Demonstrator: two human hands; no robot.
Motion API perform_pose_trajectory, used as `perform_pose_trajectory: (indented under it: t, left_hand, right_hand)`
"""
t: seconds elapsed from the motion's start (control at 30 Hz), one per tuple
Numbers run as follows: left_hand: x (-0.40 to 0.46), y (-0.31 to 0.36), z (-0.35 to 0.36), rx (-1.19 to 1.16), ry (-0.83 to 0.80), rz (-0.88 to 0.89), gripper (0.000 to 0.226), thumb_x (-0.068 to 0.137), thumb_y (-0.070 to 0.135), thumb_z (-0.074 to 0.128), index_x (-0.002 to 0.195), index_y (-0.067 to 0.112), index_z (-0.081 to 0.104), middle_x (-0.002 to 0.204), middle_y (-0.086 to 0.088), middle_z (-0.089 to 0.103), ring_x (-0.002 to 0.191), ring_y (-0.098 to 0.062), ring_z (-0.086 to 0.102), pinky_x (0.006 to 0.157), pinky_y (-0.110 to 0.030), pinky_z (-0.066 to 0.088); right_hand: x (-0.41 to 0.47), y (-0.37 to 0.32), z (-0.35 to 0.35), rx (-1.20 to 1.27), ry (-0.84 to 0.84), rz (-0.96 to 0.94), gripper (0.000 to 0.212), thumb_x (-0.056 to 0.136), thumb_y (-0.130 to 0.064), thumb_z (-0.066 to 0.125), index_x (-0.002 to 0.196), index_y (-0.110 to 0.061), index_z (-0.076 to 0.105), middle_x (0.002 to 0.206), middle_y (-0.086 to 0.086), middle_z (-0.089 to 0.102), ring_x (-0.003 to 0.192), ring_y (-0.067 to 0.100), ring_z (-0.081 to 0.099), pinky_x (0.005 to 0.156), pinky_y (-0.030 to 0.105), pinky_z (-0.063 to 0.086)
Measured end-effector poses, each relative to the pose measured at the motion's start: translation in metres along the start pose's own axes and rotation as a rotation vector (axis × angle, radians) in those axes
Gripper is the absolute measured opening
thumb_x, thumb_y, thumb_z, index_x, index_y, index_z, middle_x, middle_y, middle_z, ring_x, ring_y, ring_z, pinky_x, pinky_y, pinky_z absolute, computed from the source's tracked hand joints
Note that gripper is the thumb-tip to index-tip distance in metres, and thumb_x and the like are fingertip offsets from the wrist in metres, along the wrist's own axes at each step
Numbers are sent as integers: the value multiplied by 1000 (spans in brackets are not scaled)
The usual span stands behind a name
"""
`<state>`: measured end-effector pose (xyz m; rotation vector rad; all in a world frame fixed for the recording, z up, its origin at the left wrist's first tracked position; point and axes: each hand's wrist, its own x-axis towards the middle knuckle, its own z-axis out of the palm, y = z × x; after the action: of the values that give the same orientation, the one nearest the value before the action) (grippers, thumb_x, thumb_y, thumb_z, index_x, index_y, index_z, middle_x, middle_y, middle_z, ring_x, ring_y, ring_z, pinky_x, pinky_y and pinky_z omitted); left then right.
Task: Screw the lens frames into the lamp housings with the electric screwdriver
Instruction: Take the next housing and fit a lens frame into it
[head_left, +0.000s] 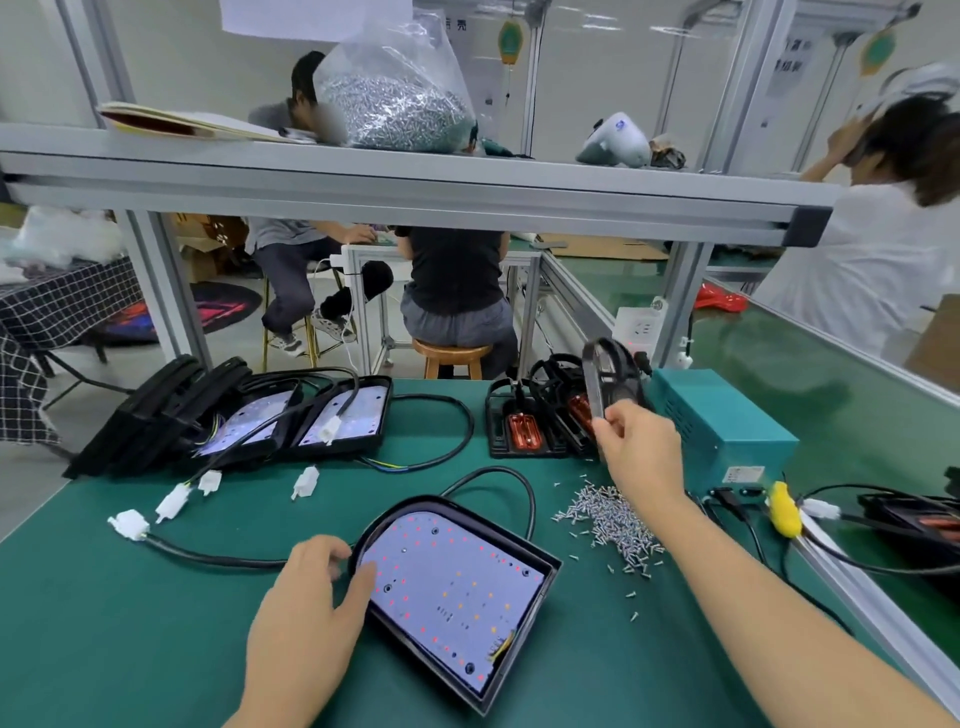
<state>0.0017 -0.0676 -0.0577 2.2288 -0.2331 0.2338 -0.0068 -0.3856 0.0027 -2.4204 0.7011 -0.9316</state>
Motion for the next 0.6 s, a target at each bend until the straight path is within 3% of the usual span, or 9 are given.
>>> perform_pose_trajectory:
  t: [0.13,0.27,0.37,0.5,0.57,0.6]
  left_hand:
    - [4,9,-1,158,-108,-117,23,87,48,56,89,26,49,85,7,54,80,-16,56,64,-31,38]
    - [18,17,3,162,-153,-206,11,87,29,55,80,21,51,80,4,56,76,-20,54,63,-30,38]
    - [22,22,9,-38,-122,-286,9,86,20,53,79,17,50,75,1,56,72,-23,51,63,-32,36]
    - [19,32,16,-367,-59,-357,20,89,17,50,72,16,38,65,3,41,57,-17,34,53,-33,26]
    - [16,35,21,-554,-51,-398,26,90,12,49,69,16,35,65,1,36,56,-15,30,51,-31,24]
    - [16,38,21,-668,-51,-439,20,90,9,49,72,10,42,67,-4,42,57,-17,35,53,-30,29]
  right_hand:
    - [-4,-11,-21,249,-20,-5,16,91,-19,65,80,-8,63,68,2,59,66,20,49,61,22,38]
    - [-21,-40,-44,252,-137,-133,17,91,-24,63,77,-16,59,65,-1,55,63,17,44,63,34,37]
    - [-51,-75,-57,101,-224,-368,17,91,-25,63,76,-19,55,65,-4,55,60,18,45,62,36,37]
    - [-98,-106,-55,-140,-372,-610,14,95,-29,54,91,-16,57,93,4,61,85,30,58,72,39,42]
    - [-122,-116,-47,-303,-357,-743,16,82,-28,71,86,-17,60,85,3,63,74,25,64,61,32,44]
    - [-133,-118,-44,-335,-348,-769,27,63,-27,85,74,-18,62,71,0,63,58,20,63,48,27,41]
